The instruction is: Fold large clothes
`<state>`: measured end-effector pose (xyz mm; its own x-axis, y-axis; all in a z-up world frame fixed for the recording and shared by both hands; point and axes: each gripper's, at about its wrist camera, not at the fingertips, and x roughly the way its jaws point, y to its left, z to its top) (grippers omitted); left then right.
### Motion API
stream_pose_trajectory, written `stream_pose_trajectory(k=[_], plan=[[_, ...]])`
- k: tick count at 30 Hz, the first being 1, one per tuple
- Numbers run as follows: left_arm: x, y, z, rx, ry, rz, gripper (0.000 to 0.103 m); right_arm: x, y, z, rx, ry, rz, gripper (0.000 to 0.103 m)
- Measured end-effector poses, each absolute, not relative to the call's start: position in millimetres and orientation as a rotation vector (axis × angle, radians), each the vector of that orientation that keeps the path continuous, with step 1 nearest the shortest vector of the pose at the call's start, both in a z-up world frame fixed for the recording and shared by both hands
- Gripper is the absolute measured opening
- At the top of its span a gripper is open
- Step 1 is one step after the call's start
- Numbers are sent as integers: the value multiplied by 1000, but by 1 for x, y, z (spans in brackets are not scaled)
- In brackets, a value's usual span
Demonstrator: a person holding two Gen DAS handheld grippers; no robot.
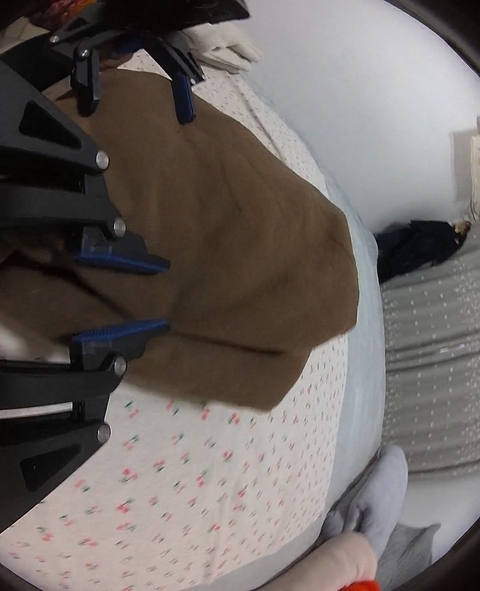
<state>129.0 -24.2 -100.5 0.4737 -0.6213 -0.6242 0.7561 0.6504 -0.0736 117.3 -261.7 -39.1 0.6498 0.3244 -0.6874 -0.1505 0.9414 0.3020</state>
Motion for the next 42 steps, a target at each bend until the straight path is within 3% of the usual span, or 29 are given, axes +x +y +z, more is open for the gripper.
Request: stream_pose_trajectory(k=[2, 5, 7, 9, 15, 22, 25, 42], plan=[[118, -23, -95, 245, 653, -831, 94, 103, -266, -32, 248, 815, 267, 38], [102, -18, -81, 202, 659, -837, 94, 82, -269, -13, 244, 784, 241, 49], [94, -12, -70, 150, 672, -838, 94, 69, -270, -2, 247, 780, 221, 65], [86, -9, -60, 118, 695, -814, 95, 60, -267, 7, 233, 783, 189, 72], [83, -6, -47, 117, 787, -576, 95, 35, -250, 22, 201, 803, 163, 83], [74, 8, -51, 100, 879, -347, 95, 10, -222, 28, 44, 838, -23, 86], [71, 12, -53, 92, 897, -285, 101, 2, -217, 24, 44, 866, -59, 88], [55, 11, -55, 97, 942, -164, 101, -1, -195, 23, -4, 891, -67, 89]])
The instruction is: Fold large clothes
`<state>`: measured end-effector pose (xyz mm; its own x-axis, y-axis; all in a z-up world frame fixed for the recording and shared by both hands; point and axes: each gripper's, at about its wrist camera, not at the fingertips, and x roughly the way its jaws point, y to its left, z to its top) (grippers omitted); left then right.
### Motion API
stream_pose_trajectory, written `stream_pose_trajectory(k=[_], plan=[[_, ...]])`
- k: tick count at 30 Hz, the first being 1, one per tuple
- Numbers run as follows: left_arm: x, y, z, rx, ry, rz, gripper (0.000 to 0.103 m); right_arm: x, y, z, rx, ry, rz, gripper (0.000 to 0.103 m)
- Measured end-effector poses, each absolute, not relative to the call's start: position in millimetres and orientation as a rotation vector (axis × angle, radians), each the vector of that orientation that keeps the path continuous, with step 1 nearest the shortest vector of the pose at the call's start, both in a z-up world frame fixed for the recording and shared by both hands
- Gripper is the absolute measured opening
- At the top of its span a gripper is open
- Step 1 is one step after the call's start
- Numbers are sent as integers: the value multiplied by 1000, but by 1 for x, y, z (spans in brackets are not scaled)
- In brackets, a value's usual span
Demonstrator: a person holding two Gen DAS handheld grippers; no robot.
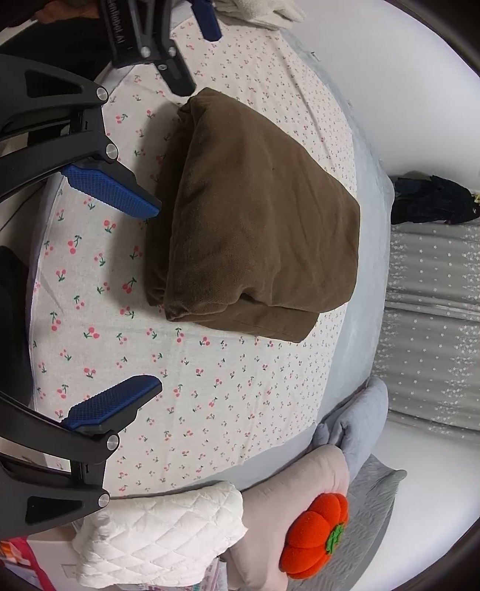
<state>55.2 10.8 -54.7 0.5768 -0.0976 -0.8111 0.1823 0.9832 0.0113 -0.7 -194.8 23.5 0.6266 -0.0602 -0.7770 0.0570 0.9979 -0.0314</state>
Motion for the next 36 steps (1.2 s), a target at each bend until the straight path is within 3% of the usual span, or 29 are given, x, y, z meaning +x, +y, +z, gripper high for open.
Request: stream_pose_trajectory(k=[36], plan=[[54, 1, -63, 95, 982, -196, 101, 7, -186, 11, -6, 924, -59, 89]])
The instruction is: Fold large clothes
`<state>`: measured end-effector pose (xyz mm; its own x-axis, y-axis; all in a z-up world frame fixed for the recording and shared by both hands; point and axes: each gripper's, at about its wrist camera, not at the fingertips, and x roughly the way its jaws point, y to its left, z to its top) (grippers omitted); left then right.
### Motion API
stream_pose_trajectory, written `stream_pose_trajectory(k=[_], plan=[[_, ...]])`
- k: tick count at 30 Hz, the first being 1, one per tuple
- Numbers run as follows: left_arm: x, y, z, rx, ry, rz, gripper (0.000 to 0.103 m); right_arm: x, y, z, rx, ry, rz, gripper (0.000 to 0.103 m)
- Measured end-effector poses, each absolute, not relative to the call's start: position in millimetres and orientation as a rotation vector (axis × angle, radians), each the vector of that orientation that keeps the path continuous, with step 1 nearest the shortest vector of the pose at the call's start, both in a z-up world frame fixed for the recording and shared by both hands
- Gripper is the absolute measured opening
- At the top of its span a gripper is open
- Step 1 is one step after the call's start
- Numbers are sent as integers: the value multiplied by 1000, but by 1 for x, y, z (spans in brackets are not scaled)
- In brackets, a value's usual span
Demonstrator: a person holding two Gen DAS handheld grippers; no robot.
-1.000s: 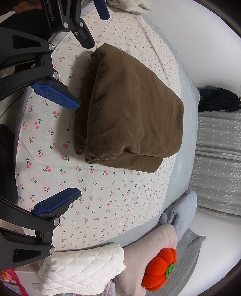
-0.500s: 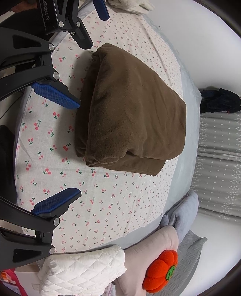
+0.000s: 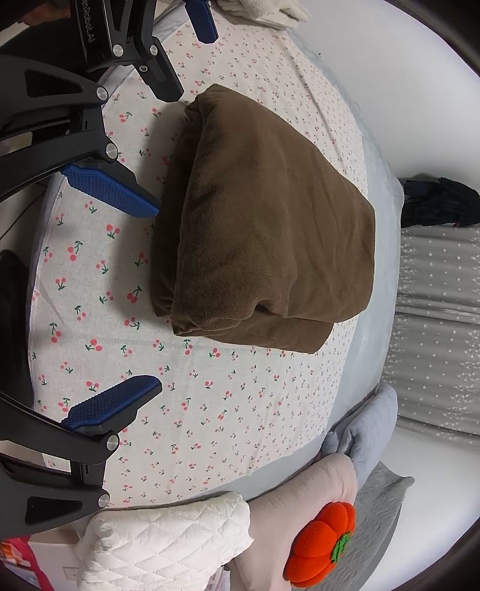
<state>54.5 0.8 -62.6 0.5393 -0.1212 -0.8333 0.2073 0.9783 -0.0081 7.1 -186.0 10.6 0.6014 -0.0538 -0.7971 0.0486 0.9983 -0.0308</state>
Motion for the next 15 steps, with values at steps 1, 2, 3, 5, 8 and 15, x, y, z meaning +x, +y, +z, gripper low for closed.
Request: stream_pose_trajectory(k=[1, 2, 3, 5, 8, 15], plan=[[55, 1, -63, 95, 983, -195, 101, 7, -186, 11, -5, 923, -61, 89], [55, 1, -63, 94, 985, -195, 101, 8, -187, 11, -4, 923, -62, 89], [55, 1, -63, 93, 985, -194, 101, 8, -187, 10, -3, 924, -63, 89], [55, 1, -64, 92, 986, -194, 101, 9, -188, 10, -4, 925, -64, 89], [56, 2, -64, 90, 990, -196, 101, 9, -189, 9, -4, 926, -63, 89], [57, 3, -65, 78, 996, -205, 101, 9, -187, 9, -6, 927, -60, 89]])
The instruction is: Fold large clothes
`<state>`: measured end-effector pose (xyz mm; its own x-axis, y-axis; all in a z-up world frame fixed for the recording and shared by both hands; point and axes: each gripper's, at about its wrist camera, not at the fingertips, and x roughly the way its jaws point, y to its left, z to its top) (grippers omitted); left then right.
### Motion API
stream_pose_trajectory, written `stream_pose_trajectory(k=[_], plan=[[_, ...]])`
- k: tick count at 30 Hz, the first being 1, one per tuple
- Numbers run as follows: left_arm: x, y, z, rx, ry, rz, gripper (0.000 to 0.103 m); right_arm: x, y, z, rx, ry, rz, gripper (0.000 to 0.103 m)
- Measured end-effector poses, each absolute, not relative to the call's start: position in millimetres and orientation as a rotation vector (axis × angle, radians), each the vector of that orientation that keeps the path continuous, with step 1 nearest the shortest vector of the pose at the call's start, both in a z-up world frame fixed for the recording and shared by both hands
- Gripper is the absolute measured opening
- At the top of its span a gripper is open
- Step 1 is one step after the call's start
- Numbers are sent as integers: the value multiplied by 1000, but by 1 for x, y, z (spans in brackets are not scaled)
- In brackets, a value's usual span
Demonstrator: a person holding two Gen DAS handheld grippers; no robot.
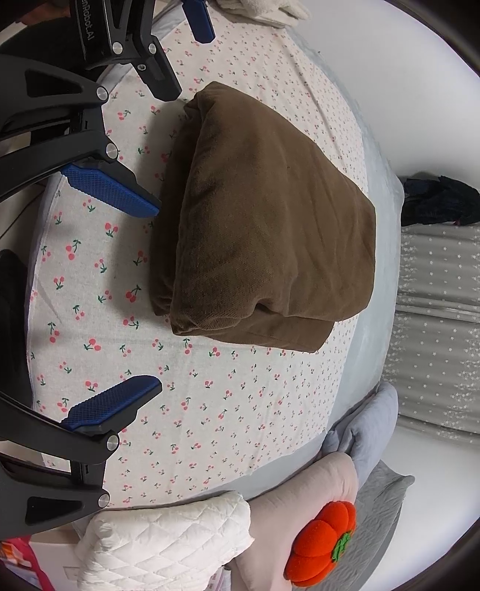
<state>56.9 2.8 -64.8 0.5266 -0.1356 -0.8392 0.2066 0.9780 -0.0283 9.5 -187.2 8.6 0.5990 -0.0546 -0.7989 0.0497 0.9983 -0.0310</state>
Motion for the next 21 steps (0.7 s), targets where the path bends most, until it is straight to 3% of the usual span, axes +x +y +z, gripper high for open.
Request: stream_pose_trajectory(k=[21], plan=[[72, 17, -70, 16, 1022, -200, 101, 22, -184, 7, -2, 925, -50, 89]])
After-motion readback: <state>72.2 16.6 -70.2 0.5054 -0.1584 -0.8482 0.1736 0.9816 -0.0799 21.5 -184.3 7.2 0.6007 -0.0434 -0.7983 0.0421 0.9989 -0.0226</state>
